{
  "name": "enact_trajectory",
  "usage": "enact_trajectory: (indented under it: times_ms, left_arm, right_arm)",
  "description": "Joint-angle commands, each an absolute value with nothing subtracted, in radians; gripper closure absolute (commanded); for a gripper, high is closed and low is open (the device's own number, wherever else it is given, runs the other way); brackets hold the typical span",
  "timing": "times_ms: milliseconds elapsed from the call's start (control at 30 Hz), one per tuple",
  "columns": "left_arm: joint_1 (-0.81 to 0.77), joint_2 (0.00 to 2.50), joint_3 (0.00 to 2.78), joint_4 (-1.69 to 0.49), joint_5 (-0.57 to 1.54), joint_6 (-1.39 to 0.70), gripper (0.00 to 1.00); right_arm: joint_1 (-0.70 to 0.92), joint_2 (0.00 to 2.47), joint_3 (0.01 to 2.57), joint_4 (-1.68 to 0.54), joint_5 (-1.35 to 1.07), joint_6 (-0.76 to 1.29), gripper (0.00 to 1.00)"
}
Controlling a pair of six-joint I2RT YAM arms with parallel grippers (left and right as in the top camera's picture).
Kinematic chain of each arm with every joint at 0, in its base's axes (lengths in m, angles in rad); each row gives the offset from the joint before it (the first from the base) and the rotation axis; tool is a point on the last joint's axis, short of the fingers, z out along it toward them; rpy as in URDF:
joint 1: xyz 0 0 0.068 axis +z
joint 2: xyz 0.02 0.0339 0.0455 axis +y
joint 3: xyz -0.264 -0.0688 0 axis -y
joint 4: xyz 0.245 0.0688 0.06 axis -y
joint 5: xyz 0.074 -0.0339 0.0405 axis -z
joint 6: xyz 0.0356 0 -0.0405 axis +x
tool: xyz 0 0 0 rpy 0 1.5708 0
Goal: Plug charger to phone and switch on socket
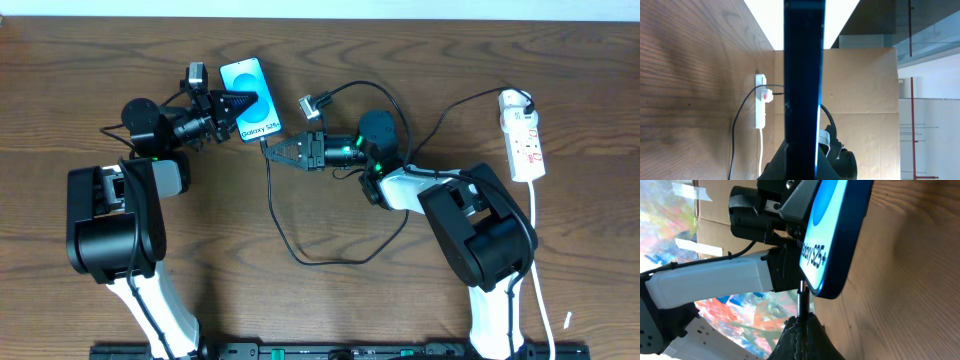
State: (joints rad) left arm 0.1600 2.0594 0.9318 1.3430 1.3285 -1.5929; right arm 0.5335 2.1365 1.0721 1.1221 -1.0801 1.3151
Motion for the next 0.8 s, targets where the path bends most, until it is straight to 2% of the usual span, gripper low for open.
enact_trajectory:
  times_ms: [0,767]
  left_arm:
    - [0.162,2.047,0.946,1.356,1.331,-1.568,0.93]
    - [0.162,2.047,0.946,1.356,1.335,-1.568,0.93]
  right_arm:
    - [0.529,2.140,1.079,1.106,-1.066,1.297,0.99]
    - [0.523,2.141,1.079,1.138,-1.068,1.308,0.99]
